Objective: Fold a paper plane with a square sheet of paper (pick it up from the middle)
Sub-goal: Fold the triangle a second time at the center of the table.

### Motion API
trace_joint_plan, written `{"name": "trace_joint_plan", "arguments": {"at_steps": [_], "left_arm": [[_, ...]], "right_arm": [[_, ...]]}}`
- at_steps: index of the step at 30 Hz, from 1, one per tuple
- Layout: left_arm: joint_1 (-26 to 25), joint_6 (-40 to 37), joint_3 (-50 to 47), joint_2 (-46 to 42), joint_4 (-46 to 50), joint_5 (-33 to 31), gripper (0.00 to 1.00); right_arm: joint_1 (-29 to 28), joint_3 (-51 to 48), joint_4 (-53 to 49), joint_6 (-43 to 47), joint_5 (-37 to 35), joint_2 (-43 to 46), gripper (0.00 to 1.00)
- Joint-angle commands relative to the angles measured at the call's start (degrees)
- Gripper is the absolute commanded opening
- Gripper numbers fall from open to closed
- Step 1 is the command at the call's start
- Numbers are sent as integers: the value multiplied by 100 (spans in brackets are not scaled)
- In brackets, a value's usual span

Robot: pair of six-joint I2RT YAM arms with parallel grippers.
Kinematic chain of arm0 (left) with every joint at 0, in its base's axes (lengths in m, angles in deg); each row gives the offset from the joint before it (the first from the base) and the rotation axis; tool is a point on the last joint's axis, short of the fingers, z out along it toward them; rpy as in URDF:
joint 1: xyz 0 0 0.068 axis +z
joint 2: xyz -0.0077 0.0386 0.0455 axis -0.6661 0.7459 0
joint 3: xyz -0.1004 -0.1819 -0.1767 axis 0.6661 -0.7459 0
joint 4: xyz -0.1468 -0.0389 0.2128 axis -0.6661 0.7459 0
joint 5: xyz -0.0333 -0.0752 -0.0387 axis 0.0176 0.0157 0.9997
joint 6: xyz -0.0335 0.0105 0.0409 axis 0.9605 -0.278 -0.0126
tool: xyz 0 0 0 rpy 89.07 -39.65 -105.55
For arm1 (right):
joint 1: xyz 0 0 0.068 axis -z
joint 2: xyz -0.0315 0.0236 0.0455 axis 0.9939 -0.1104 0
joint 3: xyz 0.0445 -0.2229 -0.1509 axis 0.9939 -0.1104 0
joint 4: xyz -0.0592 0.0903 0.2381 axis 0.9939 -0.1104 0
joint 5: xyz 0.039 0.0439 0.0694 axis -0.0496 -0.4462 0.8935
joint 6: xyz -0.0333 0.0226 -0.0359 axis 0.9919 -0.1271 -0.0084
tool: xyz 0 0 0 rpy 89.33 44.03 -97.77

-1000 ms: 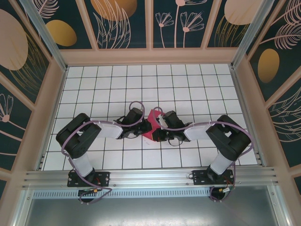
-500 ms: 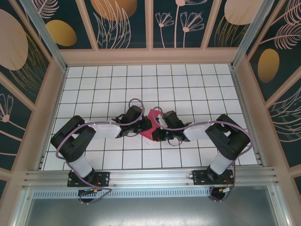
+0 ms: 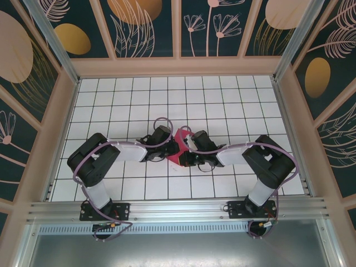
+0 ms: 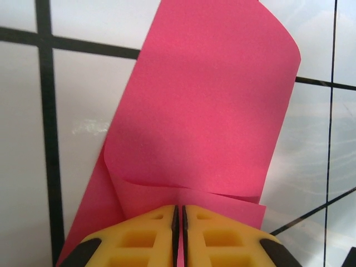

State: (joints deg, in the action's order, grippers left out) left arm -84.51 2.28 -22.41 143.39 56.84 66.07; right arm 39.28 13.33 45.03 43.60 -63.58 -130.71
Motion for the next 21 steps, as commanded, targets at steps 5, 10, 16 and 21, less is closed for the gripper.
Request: {"name": "trace_joint_plan", "arguments": {"at_steps": [5, 10, 16, 21], "left_arm": [[282, -305, 118, -51, 297, -446, 16], [430, -397, 134, 12, 209, -452, 17], [538, -456, 147, 118, 227, -531, 17], [614, -512, 244, -25, 300, -507, 19]], "right_arm": [[-44, -181, -873, 91, -482, -311, 1], [-44, -177, -884, 109, -488, -294, 1], [-44, -143, -909, 134, -486, -300, 1], [-45, -108, -935, 126, -478, -296, 1]]}}
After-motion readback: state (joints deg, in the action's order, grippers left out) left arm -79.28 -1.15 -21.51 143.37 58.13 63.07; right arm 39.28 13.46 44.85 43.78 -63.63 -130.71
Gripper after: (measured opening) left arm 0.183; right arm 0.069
